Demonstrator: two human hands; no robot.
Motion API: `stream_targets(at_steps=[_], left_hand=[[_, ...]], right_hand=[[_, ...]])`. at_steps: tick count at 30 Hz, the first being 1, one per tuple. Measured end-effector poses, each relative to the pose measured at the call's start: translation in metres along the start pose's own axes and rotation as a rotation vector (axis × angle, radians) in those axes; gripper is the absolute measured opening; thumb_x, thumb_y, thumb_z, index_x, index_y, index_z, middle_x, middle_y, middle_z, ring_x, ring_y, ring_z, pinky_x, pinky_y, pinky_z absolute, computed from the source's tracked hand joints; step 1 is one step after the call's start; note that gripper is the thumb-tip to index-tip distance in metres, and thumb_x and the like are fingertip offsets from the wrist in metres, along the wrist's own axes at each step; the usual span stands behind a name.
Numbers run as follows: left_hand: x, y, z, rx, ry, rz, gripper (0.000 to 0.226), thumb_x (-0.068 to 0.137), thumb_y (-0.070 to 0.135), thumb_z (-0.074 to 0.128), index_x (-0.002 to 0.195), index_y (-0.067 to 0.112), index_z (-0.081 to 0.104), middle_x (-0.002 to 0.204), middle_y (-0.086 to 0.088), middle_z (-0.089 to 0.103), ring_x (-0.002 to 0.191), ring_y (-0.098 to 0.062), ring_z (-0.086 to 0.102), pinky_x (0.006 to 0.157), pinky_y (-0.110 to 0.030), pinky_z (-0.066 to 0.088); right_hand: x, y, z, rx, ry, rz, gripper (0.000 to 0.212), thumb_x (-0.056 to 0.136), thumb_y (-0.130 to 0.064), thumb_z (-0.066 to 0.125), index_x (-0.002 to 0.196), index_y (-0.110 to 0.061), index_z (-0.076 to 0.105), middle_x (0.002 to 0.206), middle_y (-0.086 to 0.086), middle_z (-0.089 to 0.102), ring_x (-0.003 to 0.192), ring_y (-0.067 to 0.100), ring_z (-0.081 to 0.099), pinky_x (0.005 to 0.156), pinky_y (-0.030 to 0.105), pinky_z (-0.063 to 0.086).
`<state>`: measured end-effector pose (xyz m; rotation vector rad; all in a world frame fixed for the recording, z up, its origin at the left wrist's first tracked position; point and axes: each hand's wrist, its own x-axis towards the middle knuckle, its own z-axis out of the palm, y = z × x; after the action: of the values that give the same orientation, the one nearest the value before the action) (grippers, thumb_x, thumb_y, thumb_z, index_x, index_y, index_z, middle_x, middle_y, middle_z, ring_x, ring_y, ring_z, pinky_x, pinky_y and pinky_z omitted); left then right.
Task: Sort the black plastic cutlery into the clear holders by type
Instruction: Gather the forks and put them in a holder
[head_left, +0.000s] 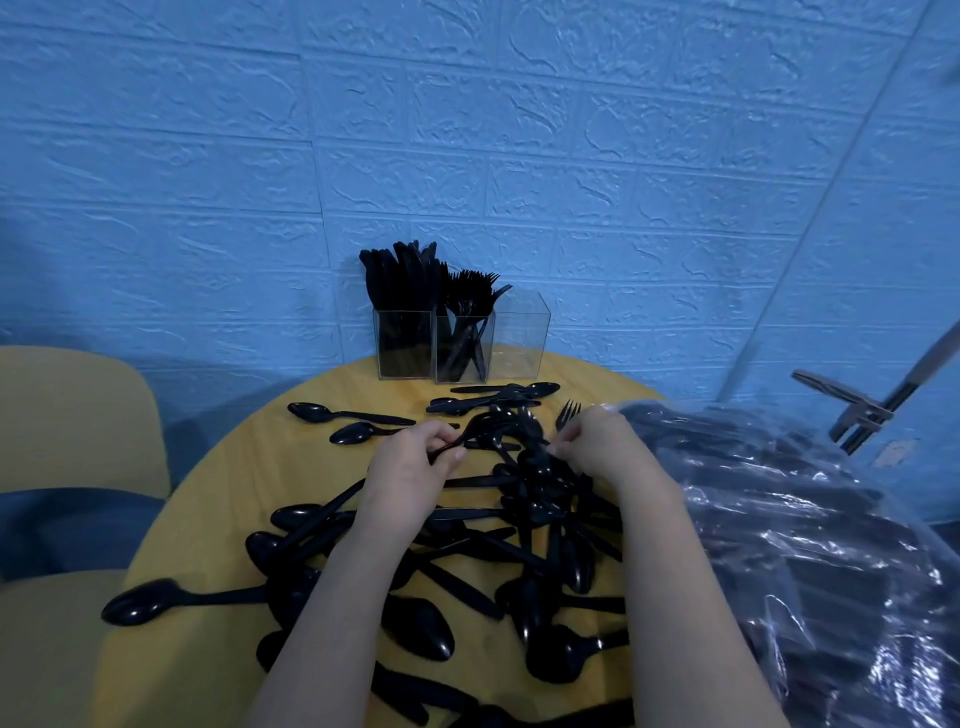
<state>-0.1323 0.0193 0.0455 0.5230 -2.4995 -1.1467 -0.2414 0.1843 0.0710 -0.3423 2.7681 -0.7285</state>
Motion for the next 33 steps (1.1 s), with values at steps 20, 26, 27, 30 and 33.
stream_targets(at_steps=[20, 26, 27, 30, 33], left_hand=[[0.021, 0.023, -0.01, -0.725, -0.084, -0.175, 0.018, 0.096, 0.003, 0.049, 0.111, 0.012, 0.053, 0.084, -0.002, 0.072, 0.063, -0.008, 0.064, 0.059, -0.021, 0.052], [0.029, 0.024, -0.009, -0.86, -0.137, -0.19, 0.017, 0.098, 0.004, 0.046, 0.113, 0.012, 0.046, 0.095, -0.01, 0.072, 0.071, -0.016, 0.07, 0.066, -0.026, 0.056], [0.029, 0.023, -0.008, -0.868, -0.157, -0.181, 0.018, 0.099, 0.005, 0.044, 0.115, 0.011, 0.048, 0.099, -0.01, 0.071, 0.074, -0.016, 0.07, 0.068, -0.026, 0.056], [0.029, 0.024, -0.006, -0.854, -0.211, -0.152, 0.022, 0.1, 0.008, 0.041, 0.117, 0.01, 0.055, 0.105, -0.006, 0.07, 0.084, -0.013, 0.071, 0.077, -0.025, 0.055], [0.031, 0.028, -0.007, -0.933, -0.262, -0.161, 0.022, 0.1, 0.01, 0.042, 0.115, 0.013, 0.058, 0.109, -0.006, 0.07, 0.092, -0.017, 0.07, 0.083, -0.03, 0.055]], right_hand=[[0.004, -0.011, 0.026, -0.112, 0.144, 0.089, 0.029, 0.091, -0.033, 0.059, 0.11, -0.012, 0.058, 0.11, 0.009, 0.06, 0.102, 0.029, 0.058, 0.075, 0.032, 0.044], [0.013, -0.005, 0.023, 0.322, 0.232, 0.054, 0.011, 0.087, -0.02, 0.063, 0.094, -0.012, 0.064, 0.09, 0.006, 0.062, 0.08, 0.021, 0.058, 0.064, 0.025, 0.042], [0.012, -0.007, 0.02, 0.41, 0.285, 0.023, 0.012, 0.088, -0.021, 0.064, 0.096, -0.012, 0.064, 0.09, 0.004, 0.063, 0.082, 0.021, 0.058, 0.063, 0.025, 0.042], [0.004, -0.019, 0.008, 0.64, 0.34, -0.112, 0.012, 0.089, -0.023, 0.065, 0.094, -0.012, 0.065, 0.08, -0.001, 0.063, 0.067, 0.007, 0.058, 0.054, 0.019, 0.038], [-0.005, -0.031, 0.0, 0.818, 0.232, -0.222, 0.011, 0.09, -0.018, 0.064, 0.094, -0.008, 0.068, 0.069, -0.006, 0.061, 0.052, -0.003, 0.051, 0.048, 0.006, 0.037]])
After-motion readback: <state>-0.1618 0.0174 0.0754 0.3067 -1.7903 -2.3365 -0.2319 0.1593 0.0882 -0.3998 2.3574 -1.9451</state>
